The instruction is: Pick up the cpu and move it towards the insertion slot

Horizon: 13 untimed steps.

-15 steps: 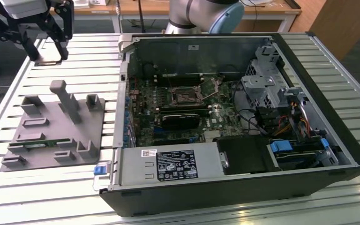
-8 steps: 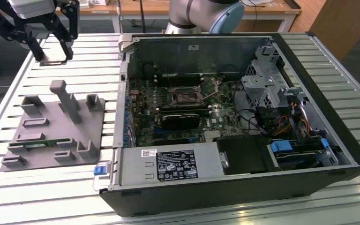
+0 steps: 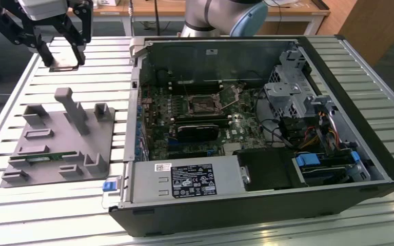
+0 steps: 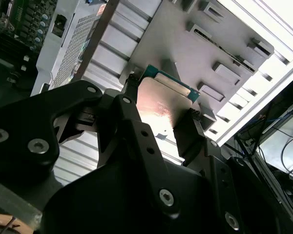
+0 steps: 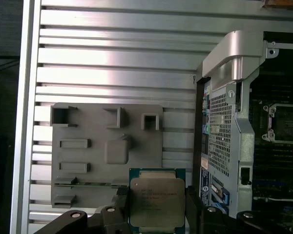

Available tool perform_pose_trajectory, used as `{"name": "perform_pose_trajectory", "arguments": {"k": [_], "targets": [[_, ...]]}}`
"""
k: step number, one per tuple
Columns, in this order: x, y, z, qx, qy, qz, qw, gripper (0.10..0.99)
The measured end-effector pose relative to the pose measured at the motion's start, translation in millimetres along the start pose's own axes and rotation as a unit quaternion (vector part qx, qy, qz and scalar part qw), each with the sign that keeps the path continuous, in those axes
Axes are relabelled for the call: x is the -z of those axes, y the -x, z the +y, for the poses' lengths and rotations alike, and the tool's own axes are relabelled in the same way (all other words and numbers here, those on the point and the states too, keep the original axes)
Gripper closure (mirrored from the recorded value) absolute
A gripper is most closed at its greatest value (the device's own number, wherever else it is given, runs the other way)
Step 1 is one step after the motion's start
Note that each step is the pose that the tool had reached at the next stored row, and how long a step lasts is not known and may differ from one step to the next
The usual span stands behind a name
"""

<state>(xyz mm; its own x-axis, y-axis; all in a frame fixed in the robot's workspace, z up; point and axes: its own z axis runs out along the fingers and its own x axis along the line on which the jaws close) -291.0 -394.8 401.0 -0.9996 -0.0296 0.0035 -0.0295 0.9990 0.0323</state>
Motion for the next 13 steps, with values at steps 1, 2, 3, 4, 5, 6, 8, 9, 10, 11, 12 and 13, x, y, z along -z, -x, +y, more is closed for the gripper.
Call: {"name": "perform_pose_trajectory", "arguments": {"k": [1,2,3,4,5,6,8,9,10,11,12,13], "targets": [[0.0,1.0,0.0,0.0,0.0,0.0,1.0,0.545],[0.0,2.1,-0.1,0.0,0.0,0.0,1.0,0.545],[0.0,3.2,-0.1,0.0,0.0,0.0,1.0,0.545],[0.0,4.4,-0.1,0.0,0.0,0.0,1.0,0.545],[0.0,5.5,-0.2,0.0,0.0,0.0,1.0,0.545],[0.0,6.7,-0.2,0.0,0.0,0.0,1.0,0.545],[0.0,9.2,-0.3,0.0,0.0,0.0,1.0,0.545],[0.0,10.4,-0.3,0.0,0.0,0.0,1.0,0.545],[0.0,11.8,-0.3,0.0,0.0,0.0,1.0,0.545],[0.0,13.2,-0.4,0.0,0.0,0.0,1.0,0.545],[0.1,14.8,-0.4,0.0,0.0,0.0,1.0,0.545],[0.1,16.5,-0.5,0.0,0.0,0.0,1.0,0.545]]}}
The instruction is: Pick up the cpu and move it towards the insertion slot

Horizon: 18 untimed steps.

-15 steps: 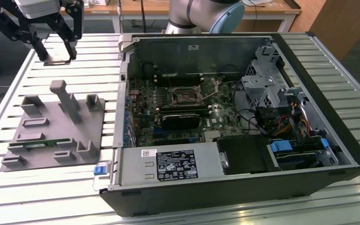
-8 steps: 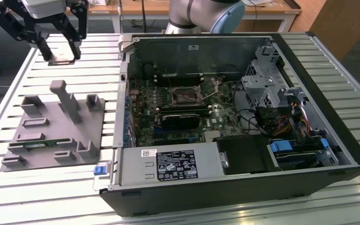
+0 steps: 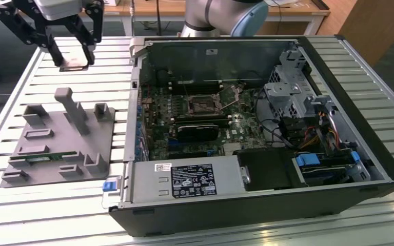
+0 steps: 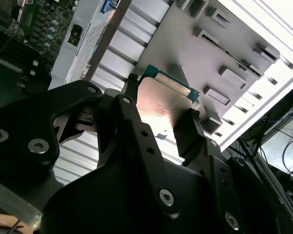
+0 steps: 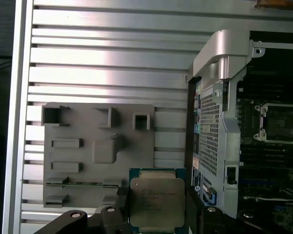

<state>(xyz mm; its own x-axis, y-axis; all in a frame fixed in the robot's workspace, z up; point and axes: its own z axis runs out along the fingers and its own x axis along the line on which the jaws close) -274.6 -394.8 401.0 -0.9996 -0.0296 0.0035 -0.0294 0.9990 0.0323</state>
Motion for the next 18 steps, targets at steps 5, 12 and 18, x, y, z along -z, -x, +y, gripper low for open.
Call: {"name": "perform_pose_trajectory", "arguments": {"k": [5,12,18], "targets": [[0.0,8.0,-0.2,0.0,0.0,0.0,1.0,0.545],[0.1,20.6,-0.4,0.0,0.0,0.0,1.0,0.545],[0.1,31.1,0.1,0.0,0.0,0.0,1.0,0.545]]}}
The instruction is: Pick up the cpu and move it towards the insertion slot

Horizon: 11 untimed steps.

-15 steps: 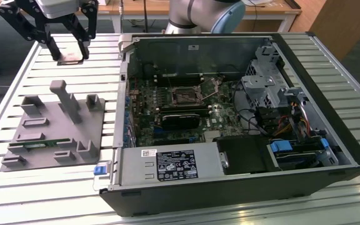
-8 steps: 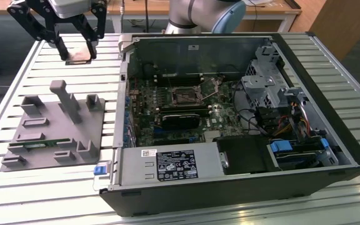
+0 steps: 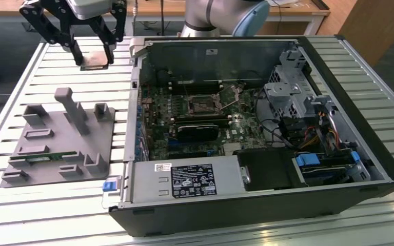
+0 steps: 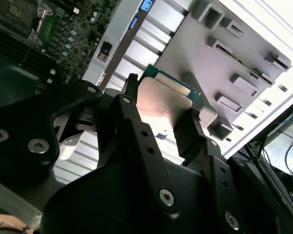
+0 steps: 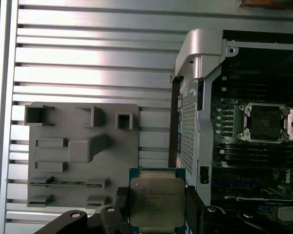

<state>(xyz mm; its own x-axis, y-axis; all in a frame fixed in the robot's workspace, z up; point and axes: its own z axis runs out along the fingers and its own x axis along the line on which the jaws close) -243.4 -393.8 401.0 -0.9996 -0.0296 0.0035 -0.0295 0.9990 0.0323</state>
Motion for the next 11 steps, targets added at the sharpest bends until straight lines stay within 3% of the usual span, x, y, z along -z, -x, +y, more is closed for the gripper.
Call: {"name": "perform_pose_trajectory", "arguments": {"k": [11], "targets": [[-0.2,23.7,5.8,0.0,0.0,0.0,1.0,0.545]]}}
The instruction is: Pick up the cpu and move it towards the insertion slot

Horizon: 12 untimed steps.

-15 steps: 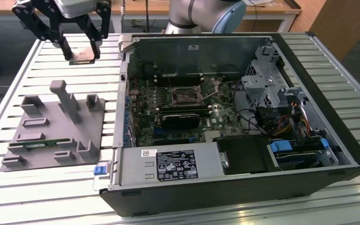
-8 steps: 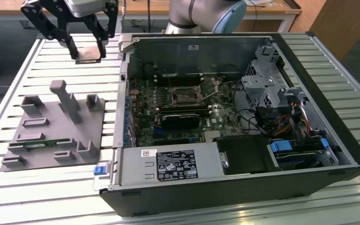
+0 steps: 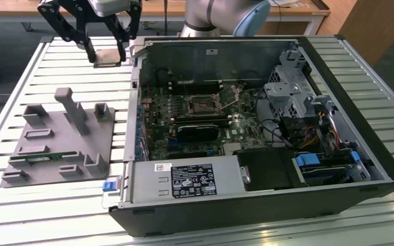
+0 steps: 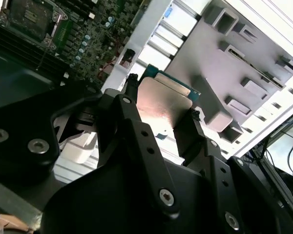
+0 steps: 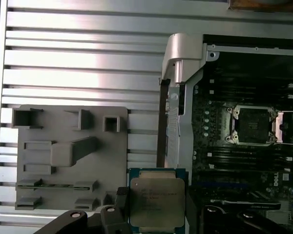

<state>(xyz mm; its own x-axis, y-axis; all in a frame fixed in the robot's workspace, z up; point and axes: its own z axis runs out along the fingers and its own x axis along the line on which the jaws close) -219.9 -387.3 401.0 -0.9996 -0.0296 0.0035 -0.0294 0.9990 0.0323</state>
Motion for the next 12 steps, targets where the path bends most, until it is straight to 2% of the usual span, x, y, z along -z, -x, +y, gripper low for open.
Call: {"name": "perform_pose_trajectory", "arguments": {"k": [12], "targets": [[-0.2,34.7,6.2,0.0,0.0,0.0,1.0,0.545]]}}
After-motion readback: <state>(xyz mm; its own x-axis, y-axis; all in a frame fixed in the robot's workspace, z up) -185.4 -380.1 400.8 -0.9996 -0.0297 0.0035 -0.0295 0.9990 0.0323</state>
